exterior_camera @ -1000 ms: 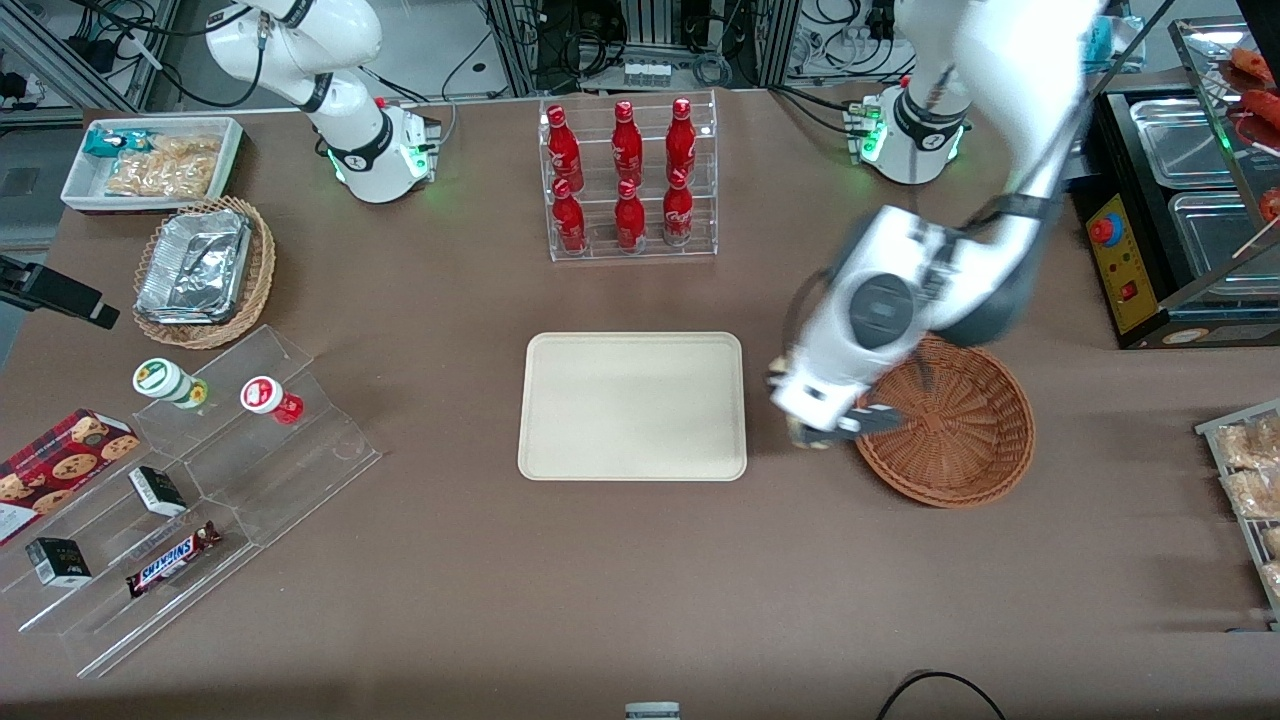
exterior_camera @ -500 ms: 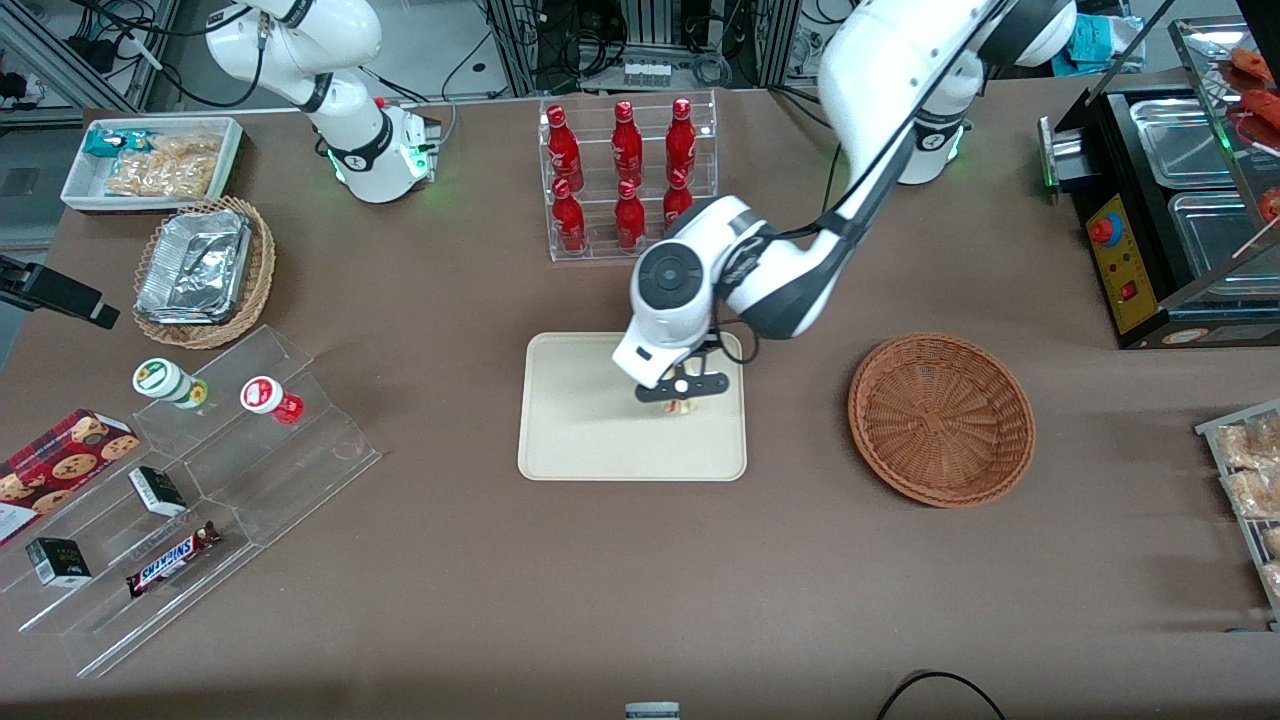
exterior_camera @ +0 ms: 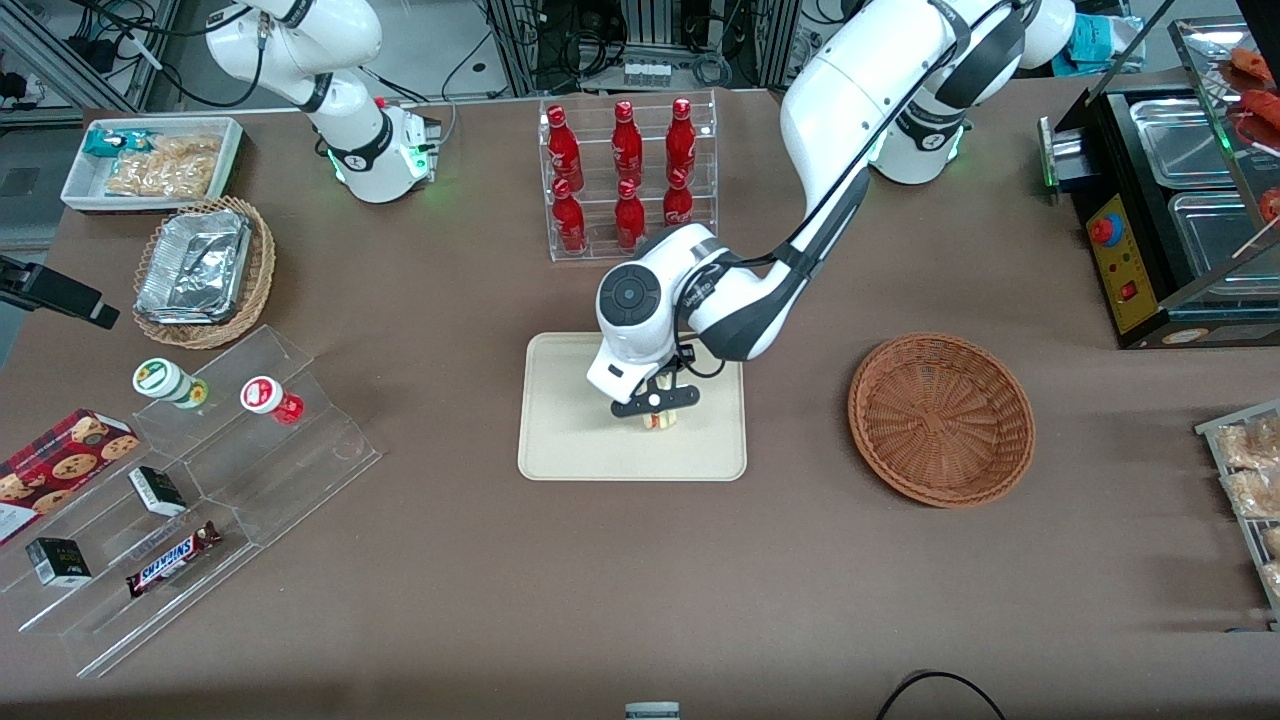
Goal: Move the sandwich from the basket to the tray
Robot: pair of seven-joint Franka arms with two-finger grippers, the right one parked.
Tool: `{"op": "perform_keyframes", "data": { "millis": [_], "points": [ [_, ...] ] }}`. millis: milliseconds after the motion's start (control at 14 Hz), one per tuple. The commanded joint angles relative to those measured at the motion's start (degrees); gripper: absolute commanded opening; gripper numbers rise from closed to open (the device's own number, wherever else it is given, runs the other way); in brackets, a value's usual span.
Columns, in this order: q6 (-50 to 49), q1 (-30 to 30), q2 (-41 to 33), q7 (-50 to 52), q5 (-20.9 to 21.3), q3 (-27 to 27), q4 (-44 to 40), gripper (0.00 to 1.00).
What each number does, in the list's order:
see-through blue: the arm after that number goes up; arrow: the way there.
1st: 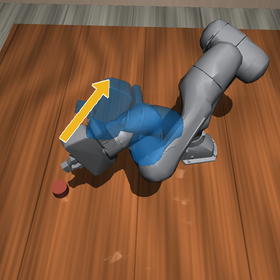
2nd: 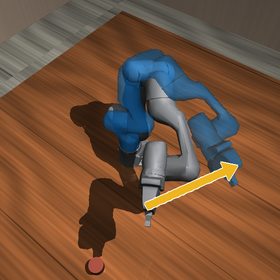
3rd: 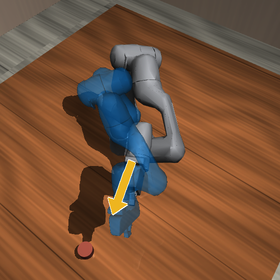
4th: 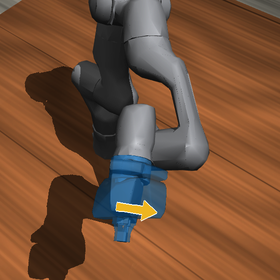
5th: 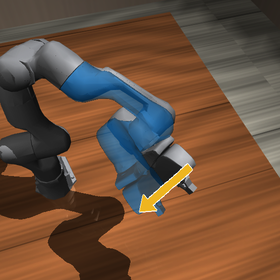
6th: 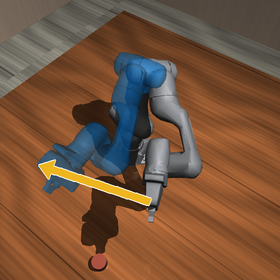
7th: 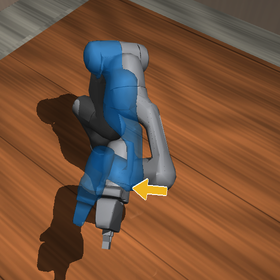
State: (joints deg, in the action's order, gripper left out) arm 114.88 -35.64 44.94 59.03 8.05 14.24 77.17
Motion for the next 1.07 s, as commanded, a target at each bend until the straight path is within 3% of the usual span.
{"op": "perform_keyframes", "data": {
  "millis": [0, 214, 286, 357, 429, 500, 714, 1000],
  "points": [
    [-0.6, -1.5, 0.8, 1.5, 1.2, -0.7, -1.8, 0.36],
    [-0.3, -1.5, 2.0, 1.7, 1.2, -0.8, -3.4, 0.50],
    [0.2, -1.5, 2.3, 2.5, 1.2, -0.8, -3.7, 0.59],
    [0.5, -1.4, 2.3, 3.5, 1.4, -0.9, -3.9, 0.71],
    [1.0, -1.3, 2.3, 4.3, 1.4, -0.9, -3.9, 0.93],
    [1.1, -1.2, 2.2, 4.4, 1.4, -1.1, -4.1, 1.00],
    [-0.2, -0.8, 1.3, 4.5, 1.4, -3.2, -5.9, 1.00],
    [-10.4, 0.6, -2.1, 3.9, 1.0, -5.7, -10.1, 1.00]
  ]
}}
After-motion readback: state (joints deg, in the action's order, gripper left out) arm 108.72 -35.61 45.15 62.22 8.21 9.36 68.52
